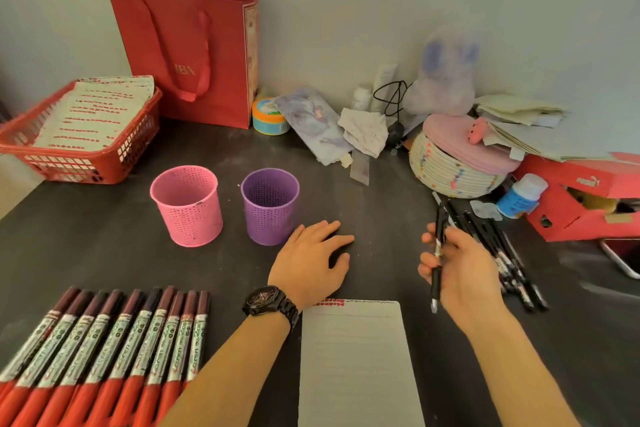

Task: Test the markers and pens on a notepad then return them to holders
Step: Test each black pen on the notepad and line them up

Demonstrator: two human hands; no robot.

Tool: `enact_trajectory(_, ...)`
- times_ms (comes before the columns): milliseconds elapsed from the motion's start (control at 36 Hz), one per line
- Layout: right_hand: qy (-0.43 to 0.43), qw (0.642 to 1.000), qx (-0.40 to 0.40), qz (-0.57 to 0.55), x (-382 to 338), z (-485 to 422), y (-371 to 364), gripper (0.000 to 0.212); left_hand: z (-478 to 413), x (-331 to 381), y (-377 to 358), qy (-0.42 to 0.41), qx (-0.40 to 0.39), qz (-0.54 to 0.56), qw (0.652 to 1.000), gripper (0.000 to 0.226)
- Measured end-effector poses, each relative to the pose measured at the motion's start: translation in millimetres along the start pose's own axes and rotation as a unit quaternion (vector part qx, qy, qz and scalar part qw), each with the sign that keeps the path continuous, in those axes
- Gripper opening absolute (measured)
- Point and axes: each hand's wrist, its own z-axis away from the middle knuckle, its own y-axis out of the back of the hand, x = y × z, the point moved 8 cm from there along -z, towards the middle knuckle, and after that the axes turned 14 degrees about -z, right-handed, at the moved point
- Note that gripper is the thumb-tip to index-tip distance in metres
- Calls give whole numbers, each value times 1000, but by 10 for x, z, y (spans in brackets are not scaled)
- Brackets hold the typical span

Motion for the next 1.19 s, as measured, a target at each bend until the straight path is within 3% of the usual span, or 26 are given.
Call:
enact_trajectory(111,-105,981,-33,-157,232,619,101,59,-7,-9,-17,-1,1,-2,1000,44)
enact_trajectory(194,-150,965,-30,-214,420,933,164,71,-9,-8,-22,-6,-5,-4,1000,44)
enact_trajectory(417,-172,937,2,-304,633,1261,244,53,-11,-63,46,12,-26,36,999,41)
enact_trajectory(639,-103,924,-59,-363,368,1251,301,62,396,-2,263,79,-27,175,981,36)
enact_trajectory(778,-74,942,-66,-321,290,999,271,46,954,101,288,136,30,147,979,42)
enact_trajectory(917,-69,975,-67,-202,371,715,100,66,1285,235,183,142,40,66,987,55)
enact_trajectory(1000,-51,992,-58,-99,456,574,28,69,1301,274,163,115,29,29,993,49)
enact_trajectory(1111,38,997,-46,39,501,447,-41,30,1295,280,194,105,31,24,994,40)
enact_trajectory(1194,125,985,-52,107,487,413,-73,28,1307,295,204,97,33,19,995,39)
